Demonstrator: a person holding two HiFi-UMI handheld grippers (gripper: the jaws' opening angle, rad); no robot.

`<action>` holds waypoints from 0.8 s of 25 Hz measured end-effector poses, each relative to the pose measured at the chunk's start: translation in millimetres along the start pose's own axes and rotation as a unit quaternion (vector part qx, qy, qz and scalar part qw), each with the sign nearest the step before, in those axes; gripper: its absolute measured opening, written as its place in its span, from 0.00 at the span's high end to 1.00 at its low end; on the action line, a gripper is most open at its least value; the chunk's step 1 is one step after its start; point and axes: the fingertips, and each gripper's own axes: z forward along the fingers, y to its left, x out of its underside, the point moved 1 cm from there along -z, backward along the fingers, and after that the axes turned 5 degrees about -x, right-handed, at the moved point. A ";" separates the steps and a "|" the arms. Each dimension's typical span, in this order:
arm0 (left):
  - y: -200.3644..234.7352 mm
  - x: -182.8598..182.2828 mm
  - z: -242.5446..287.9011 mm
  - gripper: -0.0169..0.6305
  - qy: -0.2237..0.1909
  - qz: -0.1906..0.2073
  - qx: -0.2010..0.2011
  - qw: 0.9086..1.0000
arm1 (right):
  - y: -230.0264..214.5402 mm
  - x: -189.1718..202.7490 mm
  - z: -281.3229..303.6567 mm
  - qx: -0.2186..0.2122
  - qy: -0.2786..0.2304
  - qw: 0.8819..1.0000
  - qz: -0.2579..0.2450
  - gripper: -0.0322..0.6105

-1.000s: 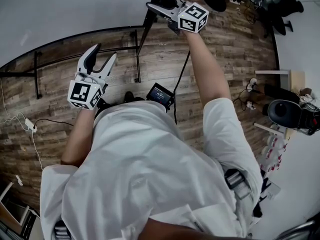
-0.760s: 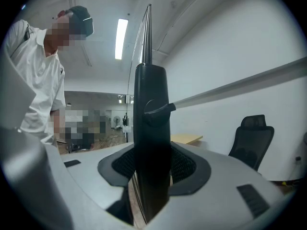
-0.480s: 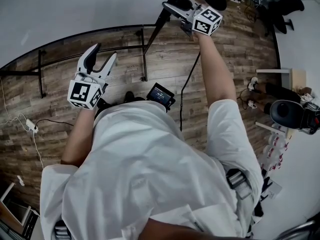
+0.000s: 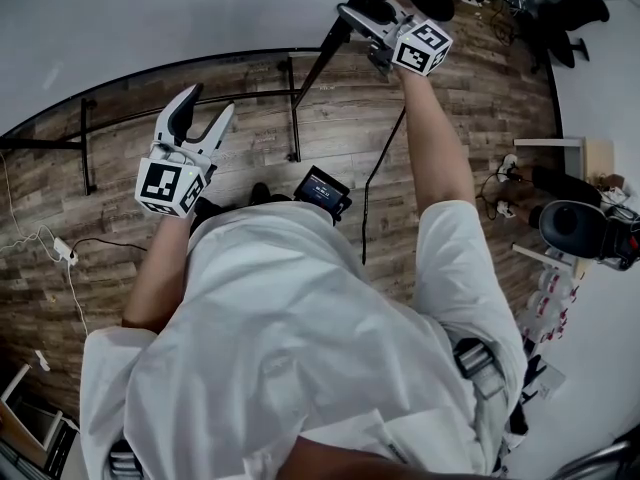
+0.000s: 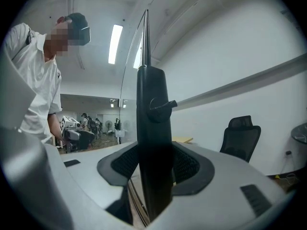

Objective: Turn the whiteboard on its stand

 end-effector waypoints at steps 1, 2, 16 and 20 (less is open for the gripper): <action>0.6 -0.2 -0.9 0.58 -0.001 0.000 0.000 1.000 | -0.4 0.0 -0.1 0.007 -0.002 1.000 0.001 0.65; 1.6 -0.2 -2.1 0.58 -0.001 0.000 -0.001 1.000 | -1.3 1.1 -0.6 0.021 -0.004 1.000 0.003 0.65; 39.4 -11.8 -29.8 0.58 -0.024 -0.003 -0.025 0.999 | 71.7 -20.0 -62.8 0.298 -0.044 0.951 -0.073 0.66; 57.8 -21.4 -42.3 0.58 -0.033 -0.003 -0.038 0.999 | 110.7 -33.9 -50.0 0.317 -0.045 0.943 -0.088 0.67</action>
